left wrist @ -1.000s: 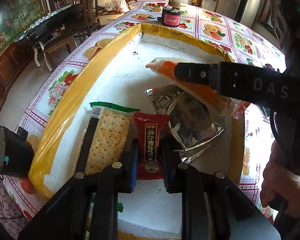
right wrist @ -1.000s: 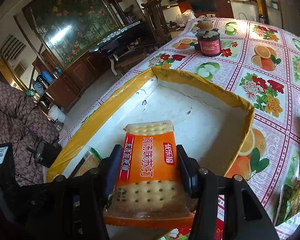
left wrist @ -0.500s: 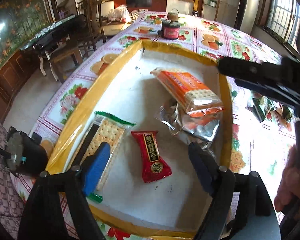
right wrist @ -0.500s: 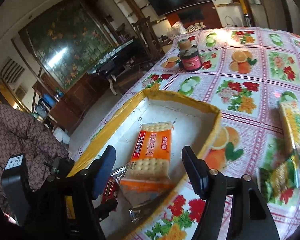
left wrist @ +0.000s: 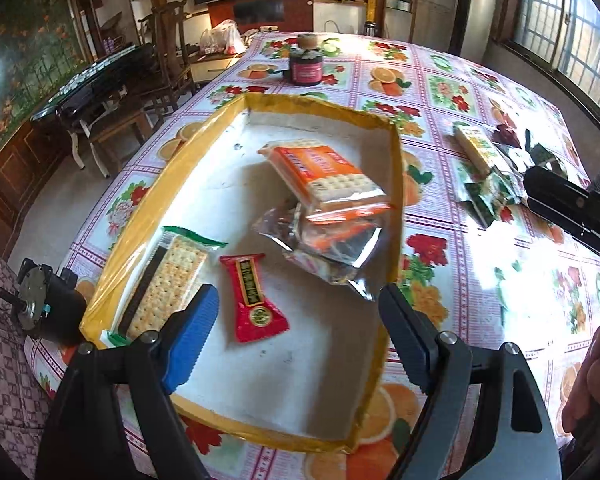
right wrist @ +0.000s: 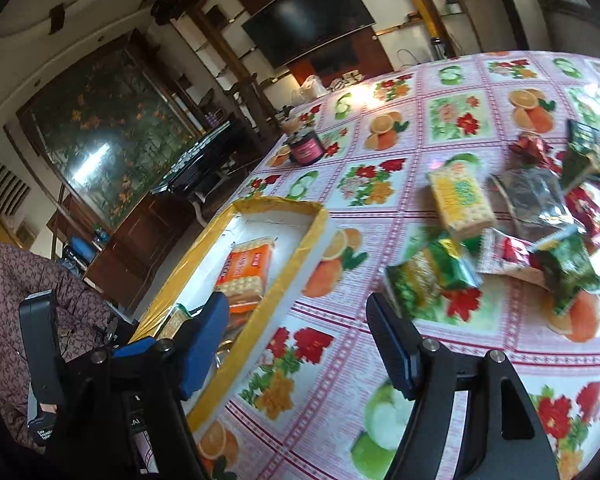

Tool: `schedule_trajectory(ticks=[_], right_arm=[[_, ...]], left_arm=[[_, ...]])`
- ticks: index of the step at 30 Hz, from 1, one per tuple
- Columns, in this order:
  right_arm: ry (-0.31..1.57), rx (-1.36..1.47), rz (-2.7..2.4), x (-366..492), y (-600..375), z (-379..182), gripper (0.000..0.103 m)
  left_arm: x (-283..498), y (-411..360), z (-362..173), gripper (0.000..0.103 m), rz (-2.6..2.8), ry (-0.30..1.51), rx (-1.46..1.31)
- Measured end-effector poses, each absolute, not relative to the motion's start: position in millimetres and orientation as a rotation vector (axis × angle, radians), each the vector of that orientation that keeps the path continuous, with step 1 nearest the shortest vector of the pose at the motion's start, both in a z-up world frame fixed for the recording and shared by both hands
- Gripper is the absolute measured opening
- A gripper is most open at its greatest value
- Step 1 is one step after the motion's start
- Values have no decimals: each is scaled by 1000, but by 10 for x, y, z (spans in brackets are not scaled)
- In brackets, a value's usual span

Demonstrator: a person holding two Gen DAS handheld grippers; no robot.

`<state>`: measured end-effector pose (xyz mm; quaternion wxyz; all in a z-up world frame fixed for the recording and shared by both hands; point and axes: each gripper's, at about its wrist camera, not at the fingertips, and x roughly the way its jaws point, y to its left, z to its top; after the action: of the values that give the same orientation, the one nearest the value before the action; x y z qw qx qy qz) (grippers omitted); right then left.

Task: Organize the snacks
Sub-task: 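Withdraw both tools from the tray toward the remaining snacks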

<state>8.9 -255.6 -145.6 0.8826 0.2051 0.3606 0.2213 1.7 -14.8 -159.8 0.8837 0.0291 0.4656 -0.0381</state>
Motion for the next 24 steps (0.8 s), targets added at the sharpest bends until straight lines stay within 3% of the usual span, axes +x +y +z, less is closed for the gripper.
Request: schedule_trajectory(ticks=[24], right_arm=[[727, 480, 399, -245, -3061, -1558, 72]], left_arm=[[-141, -500, -1493, 87, -105, 950, 126]])
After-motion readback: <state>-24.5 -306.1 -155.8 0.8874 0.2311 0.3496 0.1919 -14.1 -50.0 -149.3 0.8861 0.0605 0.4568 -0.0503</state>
